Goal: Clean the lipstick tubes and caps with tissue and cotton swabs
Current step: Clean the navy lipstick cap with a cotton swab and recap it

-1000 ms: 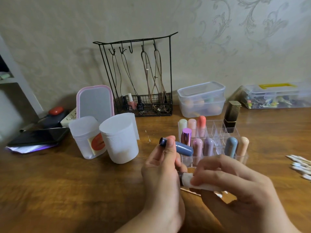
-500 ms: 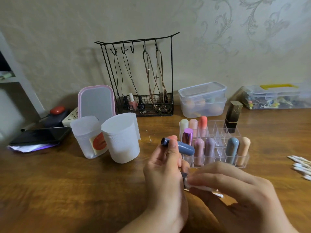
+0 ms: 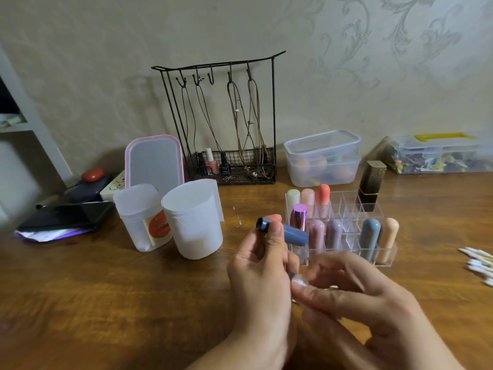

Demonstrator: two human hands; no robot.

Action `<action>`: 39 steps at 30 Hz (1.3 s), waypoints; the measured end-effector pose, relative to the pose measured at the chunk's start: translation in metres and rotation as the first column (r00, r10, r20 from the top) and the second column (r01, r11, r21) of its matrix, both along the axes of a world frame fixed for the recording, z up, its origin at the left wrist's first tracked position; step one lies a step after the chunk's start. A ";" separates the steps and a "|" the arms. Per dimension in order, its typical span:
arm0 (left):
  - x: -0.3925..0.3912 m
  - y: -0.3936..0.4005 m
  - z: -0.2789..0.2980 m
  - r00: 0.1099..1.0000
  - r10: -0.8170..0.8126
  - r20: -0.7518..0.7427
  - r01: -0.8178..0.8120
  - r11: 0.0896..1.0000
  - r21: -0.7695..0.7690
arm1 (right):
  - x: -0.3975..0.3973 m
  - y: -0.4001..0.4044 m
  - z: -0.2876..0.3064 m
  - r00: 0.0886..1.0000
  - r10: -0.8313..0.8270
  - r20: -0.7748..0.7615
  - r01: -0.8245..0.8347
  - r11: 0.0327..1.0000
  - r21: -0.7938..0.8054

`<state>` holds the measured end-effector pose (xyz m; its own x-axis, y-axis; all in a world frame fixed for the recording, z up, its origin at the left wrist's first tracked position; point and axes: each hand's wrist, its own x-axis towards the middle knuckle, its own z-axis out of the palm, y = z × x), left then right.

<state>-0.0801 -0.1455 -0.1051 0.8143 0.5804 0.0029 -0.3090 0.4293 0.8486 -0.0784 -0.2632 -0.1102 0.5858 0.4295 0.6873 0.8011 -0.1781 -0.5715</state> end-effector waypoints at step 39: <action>-0.003 -0.015 -0.007 0.991 -0.054 0.123 0.054 0.999 0.005 | 0.001 -0.013 0.003 0.820 -0.097 0.564 0.347 0.868 -0.355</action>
